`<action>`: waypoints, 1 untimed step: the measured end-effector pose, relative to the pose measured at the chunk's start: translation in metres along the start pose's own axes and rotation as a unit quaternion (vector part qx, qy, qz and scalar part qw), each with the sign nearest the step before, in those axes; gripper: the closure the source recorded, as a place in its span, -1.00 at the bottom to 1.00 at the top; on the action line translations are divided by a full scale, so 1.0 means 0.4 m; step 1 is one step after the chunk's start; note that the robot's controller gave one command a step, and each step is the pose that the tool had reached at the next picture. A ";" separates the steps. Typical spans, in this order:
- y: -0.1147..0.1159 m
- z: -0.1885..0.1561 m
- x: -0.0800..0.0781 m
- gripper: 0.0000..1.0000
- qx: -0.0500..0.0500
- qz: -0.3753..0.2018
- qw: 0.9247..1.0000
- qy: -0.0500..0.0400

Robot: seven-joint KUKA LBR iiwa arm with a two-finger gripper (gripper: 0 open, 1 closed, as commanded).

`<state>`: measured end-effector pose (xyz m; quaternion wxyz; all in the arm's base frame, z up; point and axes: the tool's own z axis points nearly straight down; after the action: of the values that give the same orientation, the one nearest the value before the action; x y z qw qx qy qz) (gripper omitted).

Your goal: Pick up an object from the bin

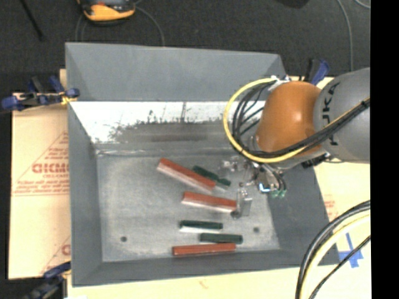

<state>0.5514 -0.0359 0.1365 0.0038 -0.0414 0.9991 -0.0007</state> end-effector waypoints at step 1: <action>-0.007 0.039 -0.003 -1.00 0.000 -0.013 1.000 0.001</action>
Offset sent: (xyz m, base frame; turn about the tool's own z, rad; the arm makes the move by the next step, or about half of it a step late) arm 0.0081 0.0123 -0.0459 -0.0405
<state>0.5528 -0.0387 0.1209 0.0023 -0.0547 0.9985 -0.0007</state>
